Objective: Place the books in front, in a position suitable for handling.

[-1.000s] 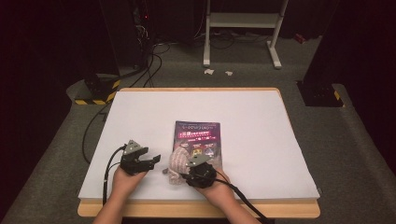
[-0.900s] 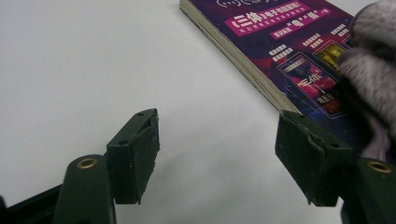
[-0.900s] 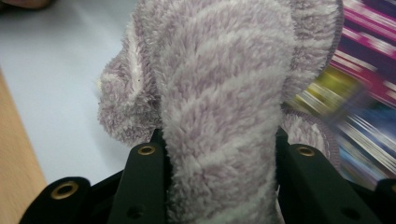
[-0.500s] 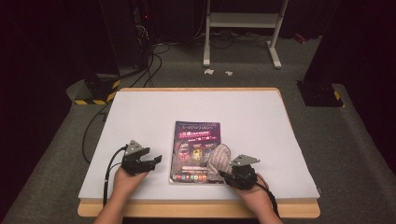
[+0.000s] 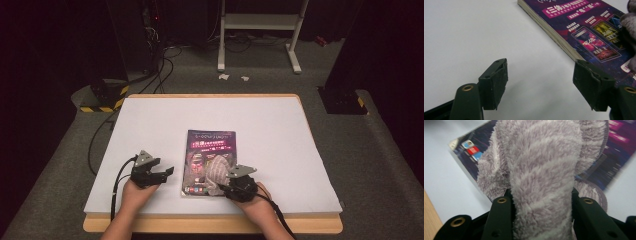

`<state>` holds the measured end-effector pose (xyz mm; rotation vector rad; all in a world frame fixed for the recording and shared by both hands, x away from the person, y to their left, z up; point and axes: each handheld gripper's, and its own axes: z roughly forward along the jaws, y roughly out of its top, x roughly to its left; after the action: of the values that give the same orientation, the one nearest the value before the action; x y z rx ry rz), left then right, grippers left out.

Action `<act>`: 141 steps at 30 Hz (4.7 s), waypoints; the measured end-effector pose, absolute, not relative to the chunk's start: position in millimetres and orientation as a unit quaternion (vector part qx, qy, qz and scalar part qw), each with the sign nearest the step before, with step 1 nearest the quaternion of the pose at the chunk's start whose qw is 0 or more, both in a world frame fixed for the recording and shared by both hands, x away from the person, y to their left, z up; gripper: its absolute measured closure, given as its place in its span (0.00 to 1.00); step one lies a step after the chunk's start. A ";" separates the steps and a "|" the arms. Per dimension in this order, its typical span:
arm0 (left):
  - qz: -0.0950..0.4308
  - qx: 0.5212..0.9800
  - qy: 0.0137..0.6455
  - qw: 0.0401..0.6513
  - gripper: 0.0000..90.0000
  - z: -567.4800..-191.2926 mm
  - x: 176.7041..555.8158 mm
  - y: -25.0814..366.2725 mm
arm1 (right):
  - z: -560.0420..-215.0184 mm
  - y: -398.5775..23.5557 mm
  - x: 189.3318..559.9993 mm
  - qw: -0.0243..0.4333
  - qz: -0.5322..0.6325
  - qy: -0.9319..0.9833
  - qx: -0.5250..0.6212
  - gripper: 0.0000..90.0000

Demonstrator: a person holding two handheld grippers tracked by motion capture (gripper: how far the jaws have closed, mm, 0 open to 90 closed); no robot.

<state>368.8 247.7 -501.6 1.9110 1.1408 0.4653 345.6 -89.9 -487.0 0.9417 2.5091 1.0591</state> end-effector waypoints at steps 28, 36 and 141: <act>0.183 0.762 0.458 0.420 0.30 -502.8 370.2 251.1 | -489.1 -49.0 348.5 0.112 0.374 0.873 0.293 0.69; 0.187 0.764 0.453 0.420 0.31 -503.1 369.5 249.7 | -489.3 -110.6 344.5 0.132 0.371 0.852 0.344 0.70; 0.174 0.773 0.444 0.419 0.31 -505.2 371.6 248.3 | -483.4 -10.2 423.0 0.120 0.342 0.880 0.307 0.70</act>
<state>371.6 248.3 -505.2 1.9372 1.1132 0.4358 423.0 -10.2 -483.4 0.8981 2.5701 0.9995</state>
